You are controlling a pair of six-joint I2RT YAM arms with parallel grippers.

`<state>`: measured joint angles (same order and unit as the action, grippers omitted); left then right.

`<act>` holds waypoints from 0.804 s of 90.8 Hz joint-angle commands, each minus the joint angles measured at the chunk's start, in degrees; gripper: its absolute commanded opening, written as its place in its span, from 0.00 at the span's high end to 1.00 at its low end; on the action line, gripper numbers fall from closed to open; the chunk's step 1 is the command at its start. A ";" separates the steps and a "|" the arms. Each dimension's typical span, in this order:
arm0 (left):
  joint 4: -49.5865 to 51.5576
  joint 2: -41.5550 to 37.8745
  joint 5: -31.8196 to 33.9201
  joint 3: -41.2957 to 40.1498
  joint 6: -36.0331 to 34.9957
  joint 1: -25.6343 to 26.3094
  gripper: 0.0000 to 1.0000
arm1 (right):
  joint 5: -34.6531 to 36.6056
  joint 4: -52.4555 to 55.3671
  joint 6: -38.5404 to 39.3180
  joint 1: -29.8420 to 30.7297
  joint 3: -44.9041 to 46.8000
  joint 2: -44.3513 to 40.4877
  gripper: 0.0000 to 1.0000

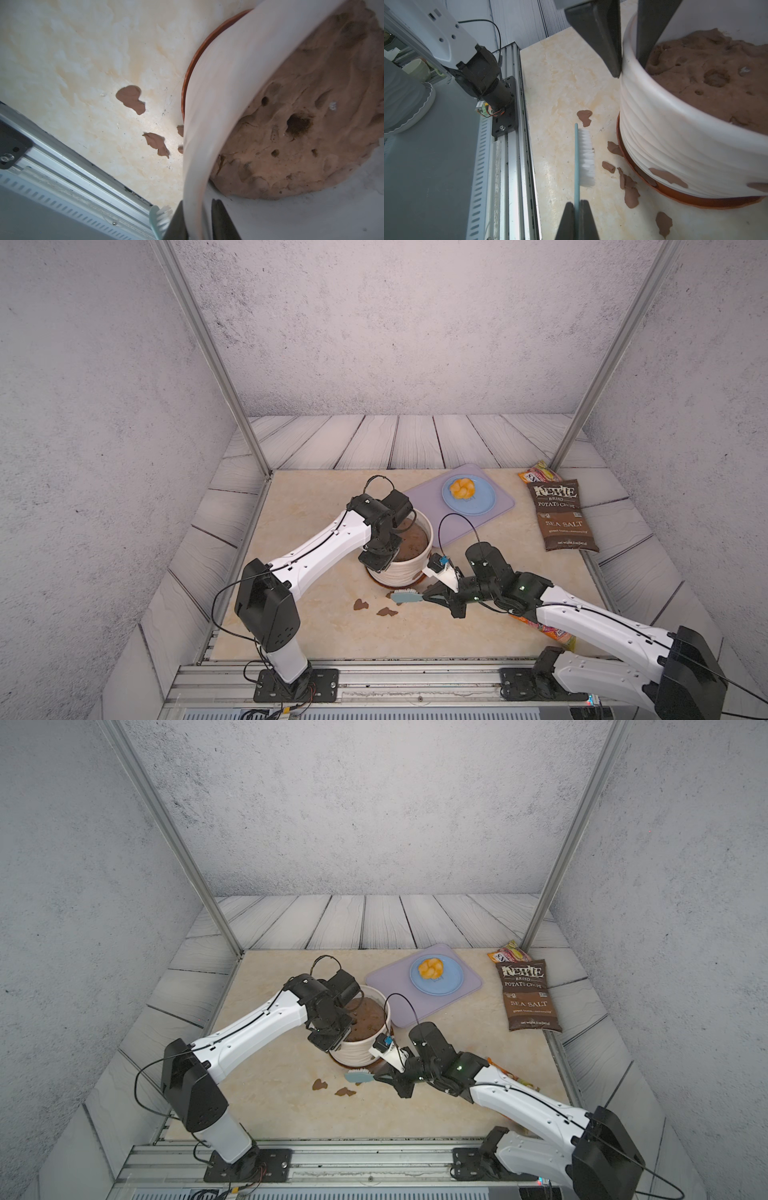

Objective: Scrub the dried mud off the ceramic pot
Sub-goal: Rotate the pot on the tray.

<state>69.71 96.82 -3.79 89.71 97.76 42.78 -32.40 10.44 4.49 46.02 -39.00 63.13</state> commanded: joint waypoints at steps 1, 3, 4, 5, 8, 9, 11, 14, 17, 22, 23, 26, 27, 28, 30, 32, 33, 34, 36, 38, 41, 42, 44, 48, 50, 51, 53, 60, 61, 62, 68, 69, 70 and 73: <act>2.79 1.22 2.30 1.31 -2.67 -0.38 0.83 | 0.51 -1.85 -0.92 0.03 0.24 -0.40 1.00; 2.93 1.32 2.34 1.38 -2.70 -0.48 0.83 | 0.50 -1.94 -0.98 0.03 0.24 -0.39 1.00; 2.99 1.34 2.36 1.40 -2.77 -0.58 0.83 | 0.50 -2.01 -1.07 0.03 0.24 -0.34 1.00; 3.07 1.35 2.37 1.42 -2.76 -0.63 0.83 | 0.50 -2.05 -1.11 0.03 0.24 -0.32 1.00; 3.22 1.47 2.45 1.43 -2.92 -0.87 0.84 | 0.42 -2.16 -1.17 -0.01 0.24 -0.23 1.00; 3.27 1.46 2.46 1.39 -2.97 -0.95 0.84 | 0.42 -2.21 -1.16 0.01 0.24 -0.22 1.00; 3.35 1.49 2.54 1.35 -3.13 -1.13 0.84 | 0.41 -2.25 -1.20 0.03 0.24 -0.21 1.00; 3.47 1.47 2.60 1.34 -3.35 -1.38 0.85 | 0.41 -2.38 -1.26 0.03 0.24 -0.20 1.00; 3.55 1.52 2.71 1.34 -3.67 -1.65 0.86 | 0.45 -2.43 -1.25 0.03 0.31 -0.20 1.00; 4.01 1.60 2.82 1.47 -4.32 -2.20 0.88 | 0.57 -2.52 -1.31 -0.02 0.33 -0.33 1.00; 4.06 1.66 2.87 1.49 -4.46 -2.32 0.88 | 0.58 -2.56 -1.36 0.01 0.33 -0.36 1.00; 4.25 1.70 2.95 1.63 -5.04 -2.69 0.88 | 0.66 -2.70 -1.43 0.02 0.41 -0.38 1.00; 4.32 1.79 3.02 1.66 -5.30 -2.79 0.89 | 0.67 -2.74 -1.42 0.03 0.41 -0.38 1.00; 4.39 1.84 3.10 1.72 -5.56 -2.88 0.89 | 0.67 -2.77 -1.46 0.03 0.42 -0.38 1.00; 4.67 1.92 3.27 1.92 -5.98 -3.12 0.89 | 0.67 -2.94 -1.54 0.01 0.42 -0.38 1.00; 5.09 2.03 3.44 2.12 -6.45 -3.38 0.89 | 0.72 -3.05 -1.64 -0.01 0.42 -0.38 1.00; 5.17 2.09 3.48 2.26 -6.75 -3.48 0.90 | 0.74 -3.14 -1.66 -0.03 0.42 -0.38 1.00; 5.30 2.16 3.55 2.37 -7.08 -3.62 0.90 | 0.75 -3.18 -1.67 0.00 0.42 -0.38 1.00; 5.40 2.33 3.67 2.61 -7.83 -3.88 0.91 | 0.76 -3.37 -1.76 -0.02 0.42 -0.31 1.00; 5.43 2.52 3.63 2.80 -8.89 -4.14 0.91 | 0.81 -3.51 -1.83 -0.04 0.38 -0.25 1.00; 5.75 2.88 3.50 3.27 -10.49 -4.64 0.91 | 0.84 -3.87 -1.87 -0.05 0.34 -0.10 1.00; 5.99 3.08 3.42 3.49 -11.06 -4.77 0.91 | 0.85 -3.99 -1.91 -0.05 0.29 -0.02 1.00; 6.50 3.46 3.33 3.92 -12.05 -5.14 0.92 | 0.87 -4.12 -2.00 -0.05 0.21 0.08 1.00; 7.56 4.31 3.57 5.03 -14.50 -5.68 0.93 | 0.93 -4.38 -2.01 -0.05 -0.05 0.36 1.00; 8.12 4.76 3.74 5.67 -15.57 -5.96 0.93 | 1.00 -4.49 -2.02 -0.10 -0.20 0.51 1.00; 8.53 4.95 3.85 5.97 -16.19 -6.05 0.93 | 1.01 -4.60 -2.03 -0.07 -0.29 0.59 1.00; 9.29 5.49 4.05 6.52 -17.20 -6.27 0.93 | 1.09 -4.74 -1.94 -0.06 -0.42 0.76 1.00; 11.47 7.14 4.77 8.44 -20.34 -6.93 0.94 | 1.49 -5.56 -1.91 -0.05 -0.83 1.46 1.00; 11.79 7.32 4.90 8.67 -20.86 -6.97 0.94 | 1.48 -5.71 -1.88 -0.05 -0.91 1.55 1.00; 12.04 7.55 5.05 8.83 -21.29 -7.04 0.94 | 1.47 -5.79 -1.87 -0.05 -0.99 1.68 1.00; 13.09 8.46 5.98 9.72 -23.28 -7.39 0.94 | 1.62 -6.16 -1.68 -0.05 -1.51 2.49 1.00; 13.13 8.56 6.07 9.75 -23.56 -7.51 0.94 | 1.63 -6.24 -1.68 -0.05 -1.60 2.63 1.00; 13.11 8.65 6.12 9.77 -23.83 -7.57 0.94 | 1.72 -6.31 -1.64 -0.05 -1.65 2.75 1.00; 12.83 8.80 6.16 9.70 -24.78 -7.76 0.94 | 1.99 -6.52 -1.48 -0.05 -1.87 3.14 1.00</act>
<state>80.38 103.81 -2.46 98.32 80.88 36.12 -31.42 5.69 3.01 46.00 -39.03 65.01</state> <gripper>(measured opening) 0.148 0.066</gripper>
